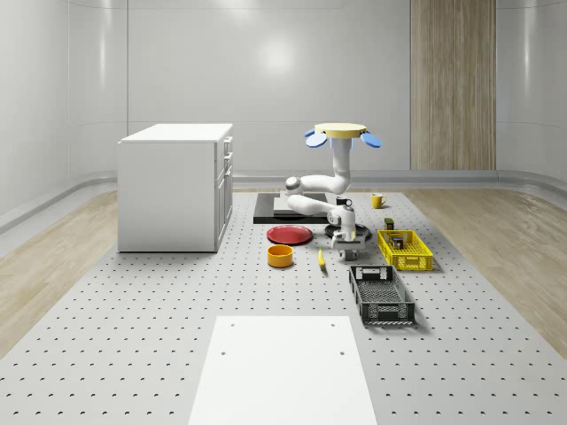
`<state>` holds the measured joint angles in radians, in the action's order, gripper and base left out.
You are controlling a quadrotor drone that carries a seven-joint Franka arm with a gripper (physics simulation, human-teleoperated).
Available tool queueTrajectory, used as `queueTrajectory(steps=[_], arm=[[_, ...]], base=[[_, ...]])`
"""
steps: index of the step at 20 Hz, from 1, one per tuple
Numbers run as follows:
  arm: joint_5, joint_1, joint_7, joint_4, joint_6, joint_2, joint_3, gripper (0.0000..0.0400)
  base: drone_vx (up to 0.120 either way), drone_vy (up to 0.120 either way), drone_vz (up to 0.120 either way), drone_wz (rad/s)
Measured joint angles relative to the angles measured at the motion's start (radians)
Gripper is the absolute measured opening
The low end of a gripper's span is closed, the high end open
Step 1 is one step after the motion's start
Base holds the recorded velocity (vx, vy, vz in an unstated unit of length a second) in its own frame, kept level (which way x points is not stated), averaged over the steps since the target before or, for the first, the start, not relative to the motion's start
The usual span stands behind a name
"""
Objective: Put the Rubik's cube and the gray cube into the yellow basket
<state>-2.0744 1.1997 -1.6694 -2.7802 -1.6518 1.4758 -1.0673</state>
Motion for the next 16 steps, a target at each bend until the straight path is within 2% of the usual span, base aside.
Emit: queueTrajectory(steps=[3, 6, 10, 16], arm=[[-0.004, -0.001, 0.001, 0.001, 0.001, -0.003, 0.004, 0.0315], [-0.007, -0.002, 0.003, 0.002, 0.003, -0.006, 0.006, 0.0281], [-0.01, -0.004, 0.004, 0.002, 0.006, -0.01, 0.007, 0.0261], [-0.012, -0.008, 0.007, 0.001, 0.012, -0.015, 0.008, 0.0253]], base=[[0.0, 0.0, 0.0, 0.0], [0.0, 0.0, 0.0, 0.0], [0.0, 0.0, 0.0, 0.0], [0.0, 0.0, 0.0, 0.0]])
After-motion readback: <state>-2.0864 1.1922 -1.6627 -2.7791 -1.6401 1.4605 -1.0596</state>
